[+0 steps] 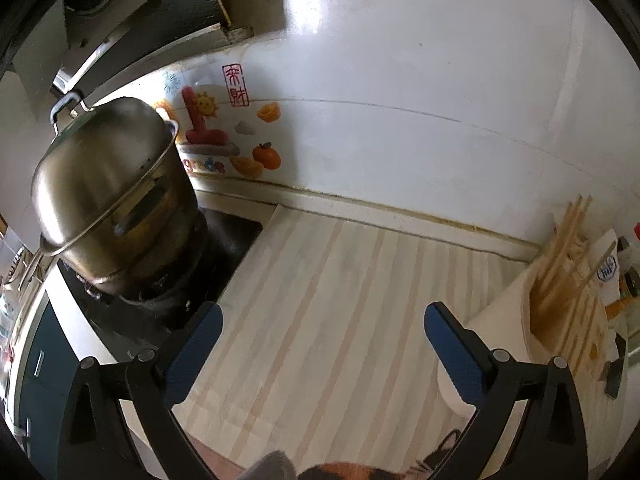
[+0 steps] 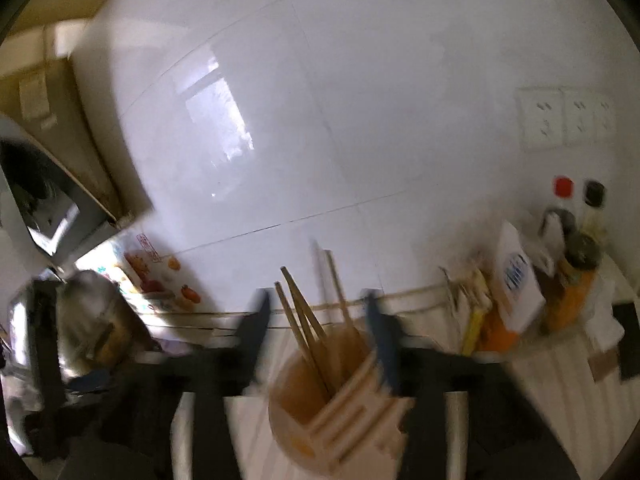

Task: Organize utensils
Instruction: 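Move both open tools back down to the chopsticks on the placemat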

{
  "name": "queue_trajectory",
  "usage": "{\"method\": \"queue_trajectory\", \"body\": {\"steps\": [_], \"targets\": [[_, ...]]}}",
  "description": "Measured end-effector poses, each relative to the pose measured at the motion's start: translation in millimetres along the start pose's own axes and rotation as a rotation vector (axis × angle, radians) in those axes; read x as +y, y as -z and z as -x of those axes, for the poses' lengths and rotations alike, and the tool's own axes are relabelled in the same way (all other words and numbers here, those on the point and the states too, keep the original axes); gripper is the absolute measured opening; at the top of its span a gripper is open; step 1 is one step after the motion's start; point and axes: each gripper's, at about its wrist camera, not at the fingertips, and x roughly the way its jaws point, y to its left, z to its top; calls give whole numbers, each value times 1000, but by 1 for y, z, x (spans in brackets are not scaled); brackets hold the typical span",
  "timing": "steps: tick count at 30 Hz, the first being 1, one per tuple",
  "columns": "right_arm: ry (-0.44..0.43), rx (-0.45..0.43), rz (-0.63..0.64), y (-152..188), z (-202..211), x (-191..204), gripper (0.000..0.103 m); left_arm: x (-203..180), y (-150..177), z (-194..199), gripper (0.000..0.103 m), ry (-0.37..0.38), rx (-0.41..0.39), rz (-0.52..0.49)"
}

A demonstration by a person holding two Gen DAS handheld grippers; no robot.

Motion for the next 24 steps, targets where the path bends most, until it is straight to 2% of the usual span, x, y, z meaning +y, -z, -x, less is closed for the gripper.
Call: {"method": "queue_trajectory", "body": {"steps": [2,5,8,12,13,14,16,17,19,21,24], "targets": [[27,9,-13,-1,17,-13,59,-2,12,2,103,39,35,-7],[108,95,-13,5,33,-33,60,-14,41,-4,103,91,111,-41],[181,203,-64,32,40,-62,66,-40,81,-22,103,105,202,-123],[264,347,-117,79,34,-98,66,-73,132,-49,102,147,337,-212],[271,428,-147,99,28,-109,65,-81,143,-56,98,171,377,-222],[270,483,-172,113,23,-118,57,-91,156,-63,94,205,424,-236],[266,579,-226,139,17,-134,36,-105,174,-73,73,252,488,-261],[272,622,-252,153,16,-142,33,-116,184,-79,69,275,522,-286],[281,662,-291,173,17,-154,31,-130,199,-84,52,304,559,-326],[297,684,-310,187,21,-162,31,-140,210,-88,43,323,584,-351],[314,693,-326,197,26,-170,31,-152,220,-91,38,327,596,-393]]}}
